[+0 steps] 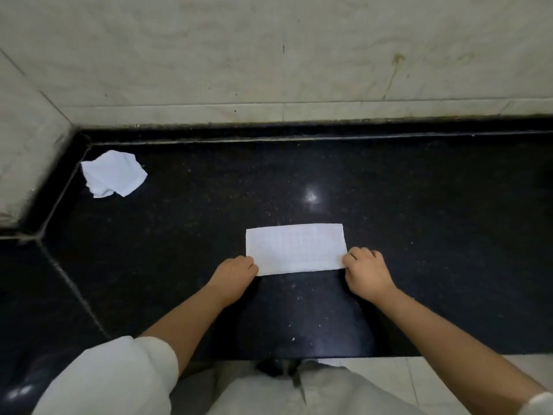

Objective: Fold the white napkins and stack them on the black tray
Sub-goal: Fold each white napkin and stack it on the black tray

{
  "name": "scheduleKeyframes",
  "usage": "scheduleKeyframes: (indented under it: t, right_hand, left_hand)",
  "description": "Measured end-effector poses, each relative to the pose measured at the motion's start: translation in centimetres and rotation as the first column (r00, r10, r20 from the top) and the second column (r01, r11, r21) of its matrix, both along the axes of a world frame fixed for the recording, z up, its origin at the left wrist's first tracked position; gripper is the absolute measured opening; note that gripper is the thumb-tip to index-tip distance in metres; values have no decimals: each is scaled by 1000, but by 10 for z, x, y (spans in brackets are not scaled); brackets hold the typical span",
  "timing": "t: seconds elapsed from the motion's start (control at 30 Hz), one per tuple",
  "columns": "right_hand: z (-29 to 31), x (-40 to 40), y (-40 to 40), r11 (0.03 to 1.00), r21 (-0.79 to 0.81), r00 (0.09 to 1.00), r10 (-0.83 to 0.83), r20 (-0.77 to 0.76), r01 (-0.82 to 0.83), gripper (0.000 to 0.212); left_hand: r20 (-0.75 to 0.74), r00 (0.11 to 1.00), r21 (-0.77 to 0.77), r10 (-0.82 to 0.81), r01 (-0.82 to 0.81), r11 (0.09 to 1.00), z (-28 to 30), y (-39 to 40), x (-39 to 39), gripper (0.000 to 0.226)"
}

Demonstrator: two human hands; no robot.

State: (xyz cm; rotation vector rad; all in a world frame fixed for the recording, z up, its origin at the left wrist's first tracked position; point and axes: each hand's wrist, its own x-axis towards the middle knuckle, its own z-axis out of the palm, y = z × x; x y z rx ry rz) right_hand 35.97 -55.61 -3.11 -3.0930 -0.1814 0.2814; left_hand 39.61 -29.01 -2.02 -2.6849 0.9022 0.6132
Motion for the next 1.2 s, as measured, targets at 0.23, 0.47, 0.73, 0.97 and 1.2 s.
scheduleKeyframes:
  t: [0.23,0.47,0.73,0.97,1.2]
  right_hand:
    - [4,8,8,911,149,923,-383,-43,385,23]
    - [6,30,24,773,-30,721,-605,-339,634,18]
    - [13,31,31,743,70,725,-620,-299,665,31]
    - [40,42,44,473,651,771,-567,-291,594,22]
    - [51,57,118,635,707,941,-311,-133,310,16]
  left_hand:
    - [218,974,-238,62,-9,971,-10,1,5,14]
    - [-9,943,-183,332,-328,927,-13,-22,22,57]
    - [-89,927,-149,364,-374,916,-31,-20,21,59]
    - [-128,919,-197,373,-392,898,-29,-17,22,59]
    - [-35,822,-282,568,-553,784,-14,14,5,57]
